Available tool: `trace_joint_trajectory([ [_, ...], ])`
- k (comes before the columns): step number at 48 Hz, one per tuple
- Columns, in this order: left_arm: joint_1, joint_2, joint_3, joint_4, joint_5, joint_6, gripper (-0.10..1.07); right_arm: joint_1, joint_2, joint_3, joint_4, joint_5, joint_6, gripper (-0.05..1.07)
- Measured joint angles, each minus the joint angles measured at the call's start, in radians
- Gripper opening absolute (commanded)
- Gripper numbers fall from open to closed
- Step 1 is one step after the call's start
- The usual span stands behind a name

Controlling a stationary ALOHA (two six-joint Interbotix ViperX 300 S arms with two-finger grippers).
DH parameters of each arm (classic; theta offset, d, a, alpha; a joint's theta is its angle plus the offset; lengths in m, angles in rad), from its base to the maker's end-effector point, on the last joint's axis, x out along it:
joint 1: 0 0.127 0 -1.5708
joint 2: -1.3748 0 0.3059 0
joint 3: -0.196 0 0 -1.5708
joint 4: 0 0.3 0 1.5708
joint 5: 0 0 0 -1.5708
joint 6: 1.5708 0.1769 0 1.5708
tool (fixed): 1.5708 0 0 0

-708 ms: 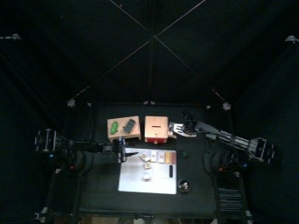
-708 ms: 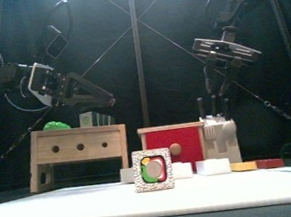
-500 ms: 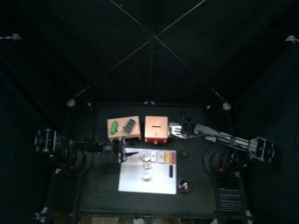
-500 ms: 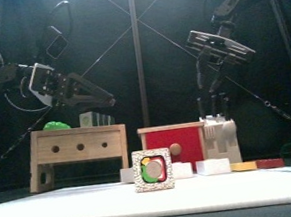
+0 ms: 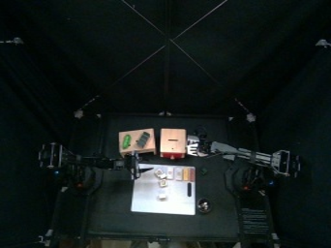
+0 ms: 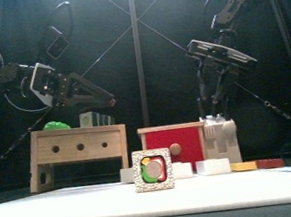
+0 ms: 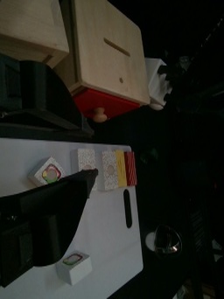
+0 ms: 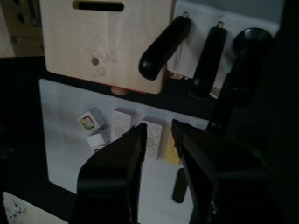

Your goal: Place piece of sushi to top left

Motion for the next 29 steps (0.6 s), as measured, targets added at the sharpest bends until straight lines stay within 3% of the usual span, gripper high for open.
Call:
trace_joint_trajectory([
  [29, 0.003, 0.002, 0.0, -0.003, 0.0, 0.002, 0.77, -0.023, -0.012, 0.021, -0.055, 0.077, 0.0, 0.7],
])
